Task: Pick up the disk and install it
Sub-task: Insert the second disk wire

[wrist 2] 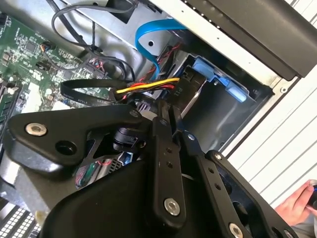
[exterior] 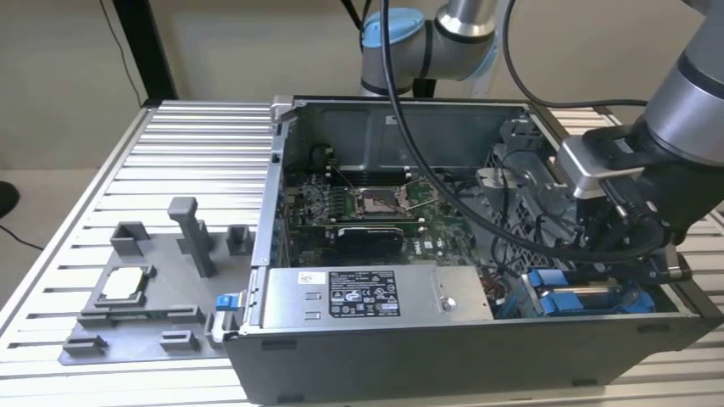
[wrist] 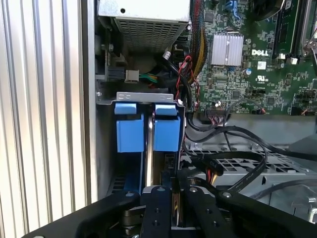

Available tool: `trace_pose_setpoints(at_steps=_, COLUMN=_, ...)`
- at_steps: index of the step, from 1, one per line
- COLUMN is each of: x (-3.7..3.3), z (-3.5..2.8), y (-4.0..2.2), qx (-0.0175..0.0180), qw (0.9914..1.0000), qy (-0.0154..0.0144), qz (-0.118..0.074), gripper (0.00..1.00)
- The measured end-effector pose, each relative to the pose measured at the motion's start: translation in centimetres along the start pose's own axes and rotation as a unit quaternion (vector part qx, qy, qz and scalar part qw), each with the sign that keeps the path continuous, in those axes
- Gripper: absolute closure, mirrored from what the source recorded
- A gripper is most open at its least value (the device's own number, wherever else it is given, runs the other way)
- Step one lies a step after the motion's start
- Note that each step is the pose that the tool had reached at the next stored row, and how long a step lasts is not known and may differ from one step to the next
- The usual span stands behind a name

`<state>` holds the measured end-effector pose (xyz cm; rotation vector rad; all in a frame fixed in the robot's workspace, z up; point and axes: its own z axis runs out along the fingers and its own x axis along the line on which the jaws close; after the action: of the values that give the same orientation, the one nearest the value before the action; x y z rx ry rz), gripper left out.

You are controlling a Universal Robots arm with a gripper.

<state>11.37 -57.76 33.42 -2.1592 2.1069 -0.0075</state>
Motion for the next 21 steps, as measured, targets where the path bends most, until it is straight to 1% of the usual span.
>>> trace_pose_setpoints(at_steps=7, x=0.01, z=0.1, y=0.01, qx=0.0, qw=1.0, qy=-0.0003, qz=0.0, gripper=1.0)
trace_pose_setpoints(at_steps=8, x=0.01, z=0.13, y=0.01, qx=0.0, qw=1.0, qy=-0.0006, qz=0.0, gripper=0.0)
trace_pose_setpoints(at_steps=9, x=0.0, z=0.17, y=0.01, qx=0.0001, qw=1.0, qy=-0.0011, qz=0.0, gripper=0.0)
trace_pose_setpoints(at_steps=10, x=0.01, z=0.15, y=0.01, qx=0.0001, qw=1.0, qy=-0.001, qz=0.0, gripper=0.0)
trace_pose_setpoints(at_steps=11, x=-0.01, z=-0.07, y=-0.02, qx=0.0001, qw=1.0, qy=-0.0013, qz=0.0, gripper=0.0)
trace_pose_setpoints(at_steps=16, x=-0.2, z=-2.3, y=-0.22, qx=-0.0003, qw=1.0, qy=-0.0008, qz=0.0, gripper=0.0)
trace_pose_setpoints(at_steps=19, x=-0.27, z=-3.25, y=-0.31, qx=-0.0004, qw=1.0, qy=-0.0009, qz=0.0, gripper=0.0)
trace_pose_setpoints(at_steps=21, x=-0.34, z=-4.04, y=-0.38, qx=-0.0004, qw=1.0, qy=-0.0006, qz=0.0, gripper=0.0)
